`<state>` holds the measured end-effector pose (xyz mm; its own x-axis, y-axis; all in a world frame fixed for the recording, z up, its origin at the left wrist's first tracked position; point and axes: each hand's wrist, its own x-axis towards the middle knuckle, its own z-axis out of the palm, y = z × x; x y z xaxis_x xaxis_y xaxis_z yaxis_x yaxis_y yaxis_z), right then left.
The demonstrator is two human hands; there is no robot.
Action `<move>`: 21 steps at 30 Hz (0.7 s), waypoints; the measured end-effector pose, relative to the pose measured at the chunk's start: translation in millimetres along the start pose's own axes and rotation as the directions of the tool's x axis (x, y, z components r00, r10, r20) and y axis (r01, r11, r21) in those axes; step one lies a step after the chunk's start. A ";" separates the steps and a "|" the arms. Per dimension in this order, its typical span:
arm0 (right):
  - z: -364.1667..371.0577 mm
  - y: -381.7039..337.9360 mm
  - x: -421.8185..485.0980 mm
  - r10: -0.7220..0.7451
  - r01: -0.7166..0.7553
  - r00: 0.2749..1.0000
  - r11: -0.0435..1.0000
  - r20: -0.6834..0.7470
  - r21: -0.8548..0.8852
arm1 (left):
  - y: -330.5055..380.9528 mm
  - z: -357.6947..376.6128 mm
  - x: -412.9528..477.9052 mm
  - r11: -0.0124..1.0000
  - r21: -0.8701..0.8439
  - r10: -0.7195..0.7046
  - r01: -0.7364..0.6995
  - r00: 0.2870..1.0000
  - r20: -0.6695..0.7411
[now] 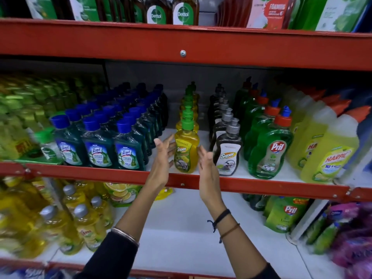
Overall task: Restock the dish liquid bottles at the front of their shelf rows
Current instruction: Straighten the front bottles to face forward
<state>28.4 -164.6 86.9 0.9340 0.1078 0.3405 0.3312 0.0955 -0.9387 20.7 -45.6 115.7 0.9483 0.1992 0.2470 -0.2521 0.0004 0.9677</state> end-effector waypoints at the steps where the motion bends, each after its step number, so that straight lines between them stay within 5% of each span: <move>1: 1.9 -1.0 3.9 0.023 -0.023 1.000 1.000 -0.006 -0.002 | 1.1 -1.9 -0.9 1.000 -0.013 -0.003 0.003 0.999 0.036; 9: -2.8 -10.1 17.7 0.164 -0.167 0.986 0.979 0.036 0.121 | 2.9 -14.6 -7.4 1.000 -0.018 -0.010 0.011 0.997 0.078; 21: -4.4 -21.1 14.5 0.159 -0.173 0.984 0.966 0.084 0.194 | 9.8 -13.7 -10.8 0.999 -0.045 -0.028 0.030 0.999 0.033</move>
<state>35.5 -169.4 111.4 0.9604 0.2042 0.1897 0.1321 0.2659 -0.9549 5.3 -34.4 121.9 0.9610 0.1665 0.2209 -0.2319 0.0501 0.9714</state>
